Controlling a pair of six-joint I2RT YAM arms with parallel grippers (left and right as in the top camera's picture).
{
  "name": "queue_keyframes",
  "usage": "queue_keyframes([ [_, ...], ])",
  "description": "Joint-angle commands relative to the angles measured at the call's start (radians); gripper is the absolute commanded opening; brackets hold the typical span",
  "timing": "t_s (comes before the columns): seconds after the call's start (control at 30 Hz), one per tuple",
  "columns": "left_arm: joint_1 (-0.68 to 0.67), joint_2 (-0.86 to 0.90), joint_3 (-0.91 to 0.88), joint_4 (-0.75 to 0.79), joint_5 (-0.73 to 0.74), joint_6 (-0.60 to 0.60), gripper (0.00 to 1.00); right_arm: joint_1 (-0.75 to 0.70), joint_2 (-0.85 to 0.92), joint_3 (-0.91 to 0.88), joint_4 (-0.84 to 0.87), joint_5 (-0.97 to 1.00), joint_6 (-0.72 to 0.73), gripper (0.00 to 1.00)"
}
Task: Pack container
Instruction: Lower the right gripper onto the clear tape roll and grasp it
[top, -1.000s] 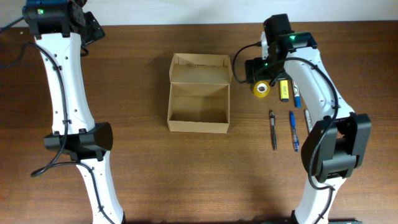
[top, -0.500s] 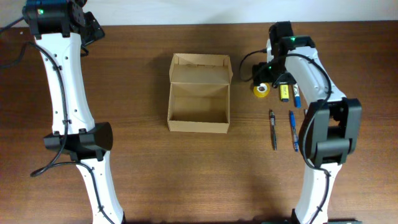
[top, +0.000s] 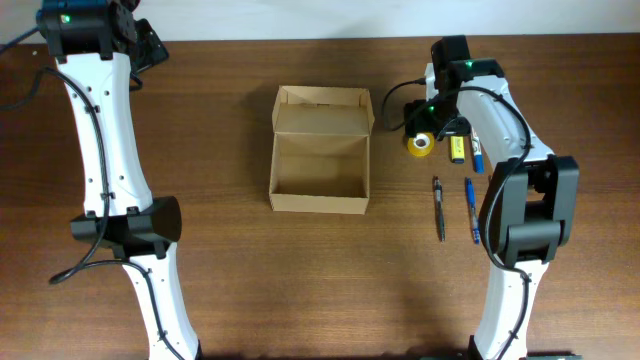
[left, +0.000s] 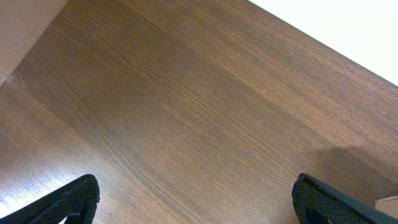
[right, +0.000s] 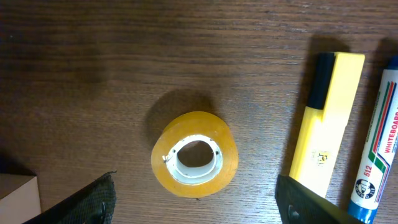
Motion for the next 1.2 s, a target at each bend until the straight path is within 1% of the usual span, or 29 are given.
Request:
queue_keyframes([
  [0.0,0.002,-0.034,-0.004,-0.001,-0.01,0.009,1.0,-0.002,0.036,0.014,0.0,0.012,-0.004,0.82],
  [0.43,0.002,-0.034,-0.004,-0.001,-0.01,0.009,1.0,-0.015,0.058,0.013,0.012,0.012,-0.005,0.82],
  [0.77,0.002,-0.034,-0.004,-0.001,-0.01,0.009,1.0,-0.081,0.058,0.013,0.003,0.0,-0.007,0.82],
  [1.17,0.002,-0.034,-0.004,-0.001,-0.01,0.009,1.0,-0.068,0.058,0.012,0.011,0.001,-0.007,0.81],
])
